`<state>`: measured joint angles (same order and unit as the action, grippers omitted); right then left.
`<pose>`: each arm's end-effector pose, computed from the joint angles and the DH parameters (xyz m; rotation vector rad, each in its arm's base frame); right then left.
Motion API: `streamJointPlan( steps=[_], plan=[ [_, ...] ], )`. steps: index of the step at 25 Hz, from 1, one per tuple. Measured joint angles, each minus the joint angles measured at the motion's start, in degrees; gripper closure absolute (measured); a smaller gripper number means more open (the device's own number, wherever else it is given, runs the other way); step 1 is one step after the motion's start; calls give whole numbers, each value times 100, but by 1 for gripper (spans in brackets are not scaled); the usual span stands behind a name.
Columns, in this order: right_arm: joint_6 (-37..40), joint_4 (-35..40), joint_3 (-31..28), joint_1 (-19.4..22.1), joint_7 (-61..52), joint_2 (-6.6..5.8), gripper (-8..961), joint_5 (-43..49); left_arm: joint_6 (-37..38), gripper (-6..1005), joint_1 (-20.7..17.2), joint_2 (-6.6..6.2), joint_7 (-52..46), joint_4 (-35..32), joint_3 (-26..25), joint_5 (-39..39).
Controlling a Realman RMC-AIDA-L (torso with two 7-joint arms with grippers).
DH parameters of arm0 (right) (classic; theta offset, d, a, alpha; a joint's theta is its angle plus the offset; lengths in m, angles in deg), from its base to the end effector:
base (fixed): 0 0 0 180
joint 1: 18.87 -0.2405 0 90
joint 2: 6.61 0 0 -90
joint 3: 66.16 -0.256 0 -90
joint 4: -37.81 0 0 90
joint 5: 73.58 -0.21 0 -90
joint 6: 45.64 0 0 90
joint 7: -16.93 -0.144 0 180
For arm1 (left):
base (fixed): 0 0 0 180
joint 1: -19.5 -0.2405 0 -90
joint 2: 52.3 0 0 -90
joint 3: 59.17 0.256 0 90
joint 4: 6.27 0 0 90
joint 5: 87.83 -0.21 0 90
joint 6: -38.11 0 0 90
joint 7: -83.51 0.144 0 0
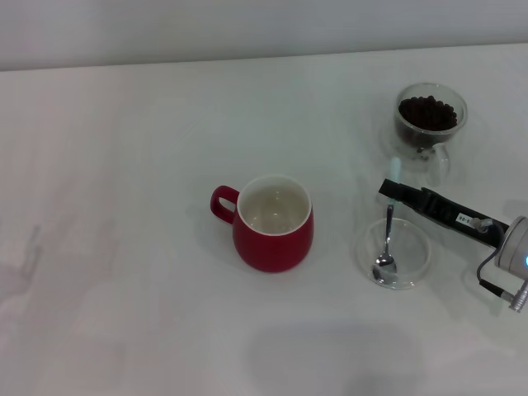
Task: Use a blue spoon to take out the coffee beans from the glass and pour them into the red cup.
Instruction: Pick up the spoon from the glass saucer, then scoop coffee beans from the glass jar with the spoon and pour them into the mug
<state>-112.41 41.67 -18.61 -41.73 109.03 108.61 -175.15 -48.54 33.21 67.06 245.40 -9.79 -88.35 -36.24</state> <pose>0.3613 0.2829 -0.0406 -1.8269 1.6739 0.9737 -0.3686 0.2292 -0.0044 -1.7470 -0.4837 -0.7243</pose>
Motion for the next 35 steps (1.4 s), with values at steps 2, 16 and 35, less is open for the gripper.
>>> streamJointPlan(
  steps=[2,16,35],
  plan=[
    [-42,0,0,5,0,0,796,-8,0,402,0,0,0,0,0,0],
    [-694,58,-113,152,-13,-20,816,-230,-19,401,-15,0,0,9,0,0],
    [-1310,504,-1699,178,728,-9,817,-378,-45,401,49,-8,0,107,0,0]
  ],
)
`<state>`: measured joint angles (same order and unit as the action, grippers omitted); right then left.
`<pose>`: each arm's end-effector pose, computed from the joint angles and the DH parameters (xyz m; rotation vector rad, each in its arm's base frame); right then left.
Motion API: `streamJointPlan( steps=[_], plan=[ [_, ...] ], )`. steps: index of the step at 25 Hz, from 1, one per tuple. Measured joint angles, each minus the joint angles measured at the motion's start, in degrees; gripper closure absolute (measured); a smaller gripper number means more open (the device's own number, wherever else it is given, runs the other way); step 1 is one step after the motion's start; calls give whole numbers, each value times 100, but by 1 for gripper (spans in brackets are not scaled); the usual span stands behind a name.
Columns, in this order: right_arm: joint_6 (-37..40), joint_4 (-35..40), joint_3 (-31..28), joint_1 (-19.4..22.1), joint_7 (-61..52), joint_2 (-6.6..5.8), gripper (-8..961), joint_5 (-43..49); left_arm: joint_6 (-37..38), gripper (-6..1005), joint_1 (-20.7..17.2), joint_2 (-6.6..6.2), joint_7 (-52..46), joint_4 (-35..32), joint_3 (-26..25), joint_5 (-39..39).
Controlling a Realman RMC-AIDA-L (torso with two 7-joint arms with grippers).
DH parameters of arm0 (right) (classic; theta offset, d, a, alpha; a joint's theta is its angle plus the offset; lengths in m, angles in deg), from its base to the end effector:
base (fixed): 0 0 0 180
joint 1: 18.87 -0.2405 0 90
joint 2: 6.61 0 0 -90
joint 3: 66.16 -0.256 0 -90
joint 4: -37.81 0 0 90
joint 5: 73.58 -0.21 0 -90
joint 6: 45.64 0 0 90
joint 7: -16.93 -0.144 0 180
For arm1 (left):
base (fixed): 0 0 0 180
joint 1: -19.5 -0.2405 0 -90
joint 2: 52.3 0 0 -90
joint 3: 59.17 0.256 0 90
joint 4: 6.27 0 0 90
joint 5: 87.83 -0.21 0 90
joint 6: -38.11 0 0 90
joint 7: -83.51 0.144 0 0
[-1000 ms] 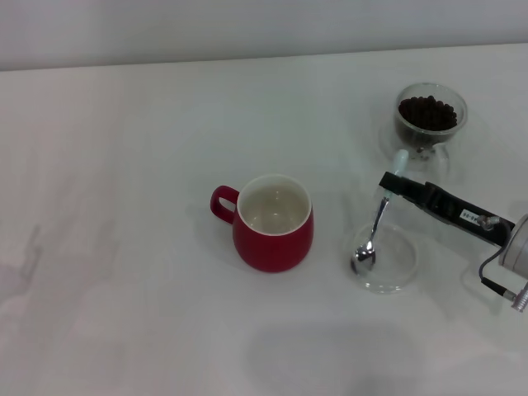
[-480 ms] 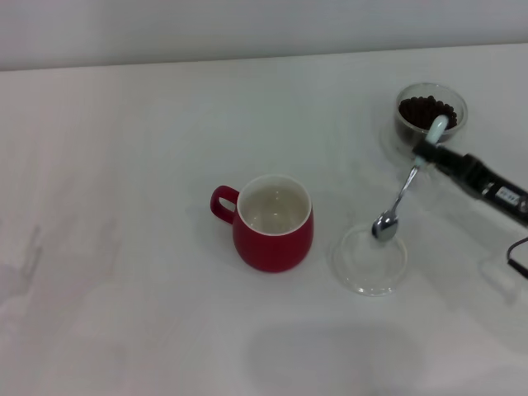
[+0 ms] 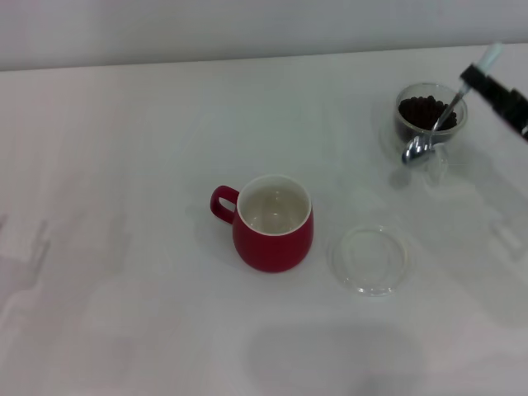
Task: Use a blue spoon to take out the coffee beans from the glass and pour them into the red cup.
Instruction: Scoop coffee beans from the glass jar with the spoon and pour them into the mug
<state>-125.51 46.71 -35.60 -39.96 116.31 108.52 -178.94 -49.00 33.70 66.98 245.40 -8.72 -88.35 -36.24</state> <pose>0.3495 0.3010 0.0299 -1.6502 1.2914 1.3442 -0.3625 0.2334 -0.0057 -1.7465 -0.4741 -0.7575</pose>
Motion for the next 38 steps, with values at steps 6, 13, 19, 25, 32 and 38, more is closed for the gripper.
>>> streamJointPlan(
  steps=[6,13,19,25,32,38],
  plan=[
    [336,-111,-259,-316,1046,17,817,-589,-7,401,3,-3,0,41,0,0],
    [940,-155,-306,-680,2490,62,816,-1181,-116,401,-10,6,0,43,0,6],
    [1136,-84,-304,-807,3122,35,817,-1211,-139,401,15,-2,0,51,0,9],
    [1141,-96,-279,-836,3638,42,816,-1205,-139,401,2,4,0,51,0,10],
    [1156,-130,-242,-846,3871,46,817,-1184,-139,402,-19,8,0,51,0,10],
    [1265,-193,-97,-832,4155,52,817,-1171,-107,402,4,8,0,51,-1,10]
  ],
)
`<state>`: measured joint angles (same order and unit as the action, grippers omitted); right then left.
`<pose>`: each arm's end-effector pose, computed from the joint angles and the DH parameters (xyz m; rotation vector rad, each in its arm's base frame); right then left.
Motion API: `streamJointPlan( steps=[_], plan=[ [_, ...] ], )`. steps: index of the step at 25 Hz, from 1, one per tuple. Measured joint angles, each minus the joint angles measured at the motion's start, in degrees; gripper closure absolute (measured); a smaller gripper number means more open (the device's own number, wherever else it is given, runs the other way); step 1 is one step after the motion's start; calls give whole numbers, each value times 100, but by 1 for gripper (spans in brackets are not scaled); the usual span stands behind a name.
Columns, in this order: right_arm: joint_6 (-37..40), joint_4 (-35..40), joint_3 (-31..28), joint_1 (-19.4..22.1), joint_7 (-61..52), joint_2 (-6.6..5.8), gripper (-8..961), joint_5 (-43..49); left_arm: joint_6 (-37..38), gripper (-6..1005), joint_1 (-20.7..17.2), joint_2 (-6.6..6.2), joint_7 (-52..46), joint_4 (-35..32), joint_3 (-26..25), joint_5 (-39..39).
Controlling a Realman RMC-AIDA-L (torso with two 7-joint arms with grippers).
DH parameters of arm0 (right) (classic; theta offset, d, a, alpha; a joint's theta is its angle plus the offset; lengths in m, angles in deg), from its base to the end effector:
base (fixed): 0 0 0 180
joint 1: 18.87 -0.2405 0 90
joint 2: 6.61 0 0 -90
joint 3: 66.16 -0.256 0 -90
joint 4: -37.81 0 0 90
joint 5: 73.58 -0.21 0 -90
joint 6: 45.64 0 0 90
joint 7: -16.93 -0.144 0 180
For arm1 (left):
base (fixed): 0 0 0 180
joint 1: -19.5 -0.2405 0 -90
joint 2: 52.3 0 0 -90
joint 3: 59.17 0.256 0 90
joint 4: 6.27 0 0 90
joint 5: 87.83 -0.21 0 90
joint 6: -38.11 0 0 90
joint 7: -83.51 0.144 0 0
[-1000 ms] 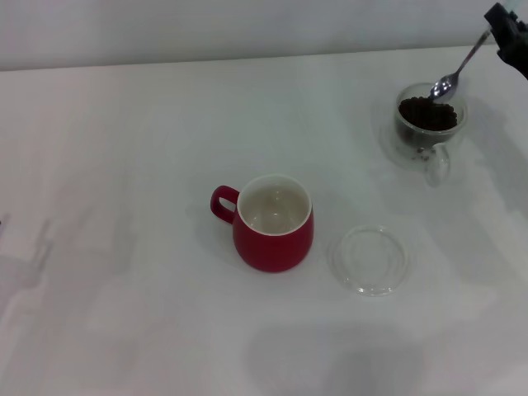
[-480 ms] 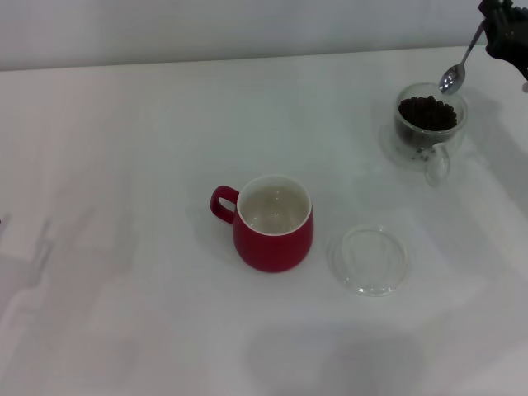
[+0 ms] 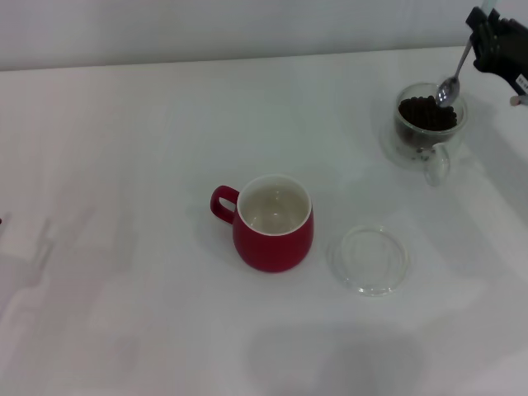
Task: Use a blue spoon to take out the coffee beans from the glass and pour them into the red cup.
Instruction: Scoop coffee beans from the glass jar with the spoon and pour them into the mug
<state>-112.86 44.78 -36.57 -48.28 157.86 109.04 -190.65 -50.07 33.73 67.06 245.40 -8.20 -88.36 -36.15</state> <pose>0.3378 0.3607 0.0383 -1.6628 0.6891 0.8751 -0.3581 0.2338 -0.0060 -1.7407 -0.4634 -0.7861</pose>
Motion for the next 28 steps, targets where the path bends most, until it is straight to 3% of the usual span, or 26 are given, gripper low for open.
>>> streamJointPlan(
  steps=[13,28],
  plan=[
    [251,-29,77,-13,626,8,817,0,12,402,11,-5,0,0,0,0],
    [488,-256,24,-116,557,19,817,-56,42,402,120,-19,0,-1,1,0]
  ],
)
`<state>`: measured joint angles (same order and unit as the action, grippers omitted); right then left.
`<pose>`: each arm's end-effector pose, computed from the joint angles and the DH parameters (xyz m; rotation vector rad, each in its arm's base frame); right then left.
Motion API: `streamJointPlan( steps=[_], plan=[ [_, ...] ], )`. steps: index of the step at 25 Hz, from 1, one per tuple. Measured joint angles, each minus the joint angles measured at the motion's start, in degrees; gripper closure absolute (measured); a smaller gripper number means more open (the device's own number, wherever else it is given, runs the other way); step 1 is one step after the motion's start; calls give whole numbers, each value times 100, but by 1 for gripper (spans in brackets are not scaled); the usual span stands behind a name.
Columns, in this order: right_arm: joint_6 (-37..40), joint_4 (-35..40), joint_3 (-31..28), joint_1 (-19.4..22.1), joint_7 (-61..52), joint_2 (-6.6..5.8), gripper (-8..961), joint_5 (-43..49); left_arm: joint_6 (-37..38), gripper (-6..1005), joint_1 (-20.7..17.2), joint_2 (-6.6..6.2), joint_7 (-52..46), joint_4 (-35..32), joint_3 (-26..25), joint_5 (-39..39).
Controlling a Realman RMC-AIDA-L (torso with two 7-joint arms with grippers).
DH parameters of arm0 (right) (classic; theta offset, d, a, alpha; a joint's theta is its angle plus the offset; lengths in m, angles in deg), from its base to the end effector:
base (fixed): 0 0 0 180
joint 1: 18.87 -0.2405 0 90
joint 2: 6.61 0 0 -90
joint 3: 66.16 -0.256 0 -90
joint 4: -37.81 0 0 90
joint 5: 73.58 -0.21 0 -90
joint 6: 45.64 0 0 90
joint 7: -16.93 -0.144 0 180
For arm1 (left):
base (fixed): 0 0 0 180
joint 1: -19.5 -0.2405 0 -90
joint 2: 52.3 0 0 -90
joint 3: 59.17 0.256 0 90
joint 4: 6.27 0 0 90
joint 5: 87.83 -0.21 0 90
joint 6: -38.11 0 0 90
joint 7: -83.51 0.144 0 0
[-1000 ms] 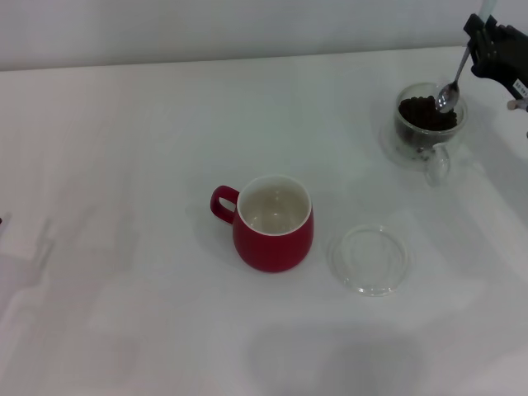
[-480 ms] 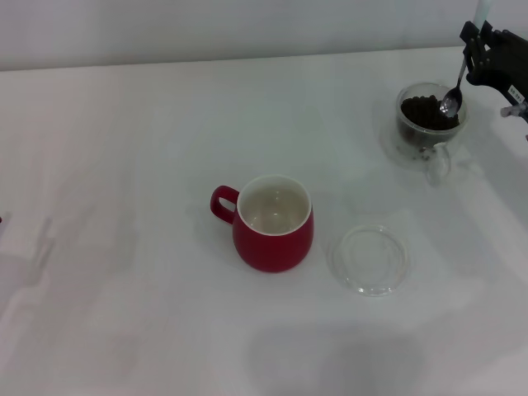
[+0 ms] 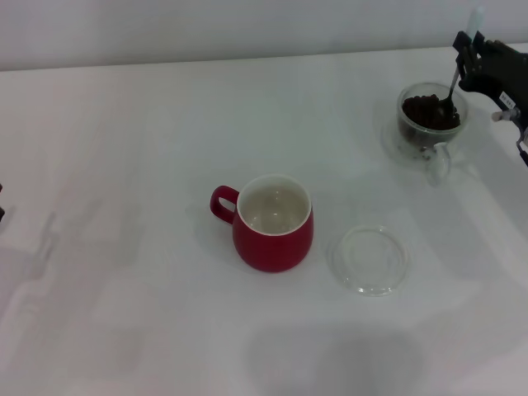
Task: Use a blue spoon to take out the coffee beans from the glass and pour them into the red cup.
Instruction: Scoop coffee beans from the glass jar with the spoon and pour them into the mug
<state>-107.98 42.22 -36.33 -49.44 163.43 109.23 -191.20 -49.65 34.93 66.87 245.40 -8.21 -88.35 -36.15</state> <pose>0.3436 0.3632 0.0226 -1.6862 0.7033 0.7530 -0.3548 0.2416 -0.0051 -1.7496 -0.4486 -0.7913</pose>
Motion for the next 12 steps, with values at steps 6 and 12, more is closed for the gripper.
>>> streamJointPlan(
  steps=[6,12],
  plan=[
    [57,-94,-14,-2,-242,8,817,-65,100,402,62,-7,0,0,0,0],
    [303,-118,-150,-8,-755,9,817,-174,201,401,130,-9,0,-23,0,0]
  ],
)
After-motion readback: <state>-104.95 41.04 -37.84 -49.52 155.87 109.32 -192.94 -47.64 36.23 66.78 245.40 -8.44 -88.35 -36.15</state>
